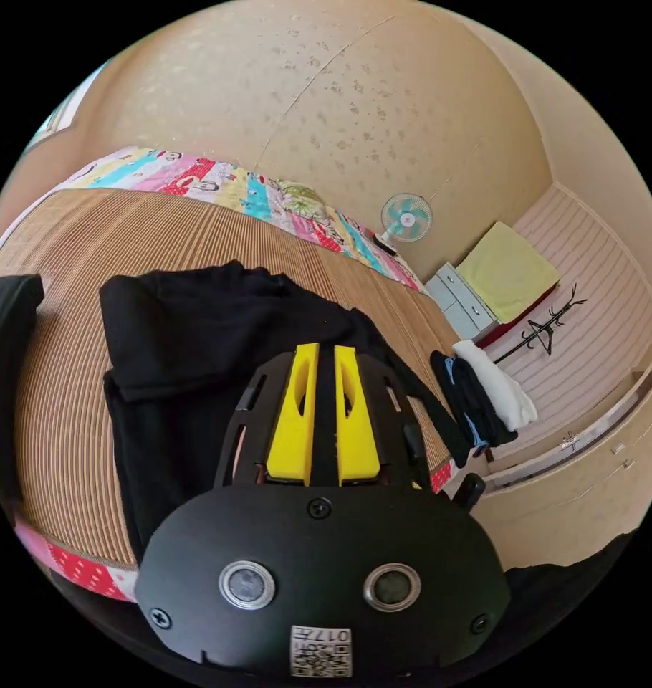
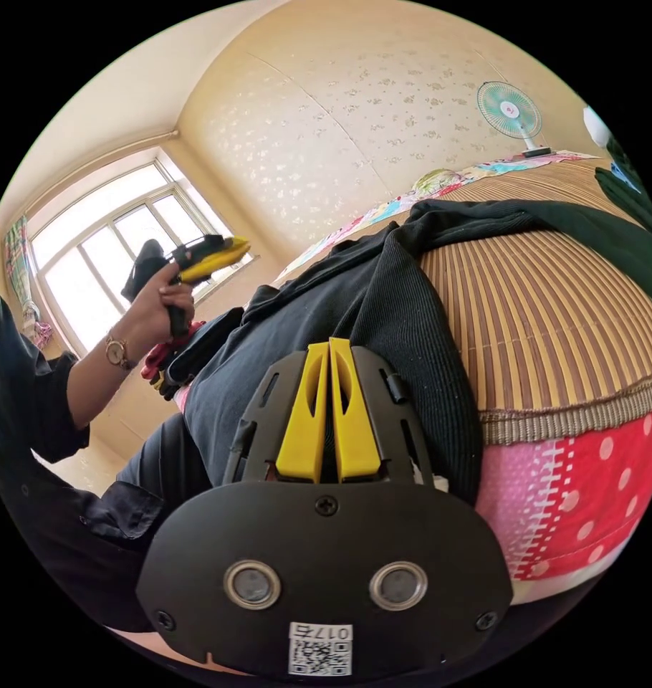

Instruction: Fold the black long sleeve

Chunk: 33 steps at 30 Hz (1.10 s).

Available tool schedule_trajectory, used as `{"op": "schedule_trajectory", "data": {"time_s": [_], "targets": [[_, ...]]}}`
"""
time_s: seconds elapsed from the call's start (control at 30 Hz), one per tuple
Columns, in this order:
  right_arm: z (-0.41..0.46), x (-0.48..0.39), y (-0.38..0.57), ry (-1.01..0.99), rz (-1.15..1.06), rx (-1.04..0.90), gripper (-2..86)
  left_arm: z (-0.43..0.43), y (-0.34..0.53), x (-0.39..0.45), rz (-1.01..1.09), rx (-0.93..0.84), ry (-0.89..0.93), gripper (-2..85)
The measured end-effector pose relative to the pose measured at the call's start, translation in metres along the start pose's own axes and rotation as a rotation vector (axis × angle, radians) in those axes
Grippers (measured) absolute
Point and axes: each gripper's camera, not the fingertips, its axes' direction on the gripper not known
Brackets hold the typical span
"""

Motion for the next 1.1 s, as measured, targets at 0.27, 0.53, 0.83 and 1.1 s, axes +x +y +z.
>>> {"op": "schedule_trajectory", "data": {"time_s": [0.27,0.53,0.83,1.1], "targets": [[0.018,-0.02,0.026,0.005,-0.008,0.004,0.2,0.018,0.079,-0.072,-0.034,-0.154,-0.416,4.4],[0.038,-0.041,0.047,0.012,-0.005,-0.002,0.2,0.023,0.111,-0.067,0.05,-0.042,-0.426,3.9],[0.067,-0.073,0.056,0.035,0.063,-0.046,0.6,0.015,0.121,-0.09,0.027,-0.04,-0.364,3.5],[-0.026,-0.174,0.045,0.348,-0.089,0.085,2.7,0.007,0.129,-0.112,0.022,-0.043,-0.35,3.3]]}}
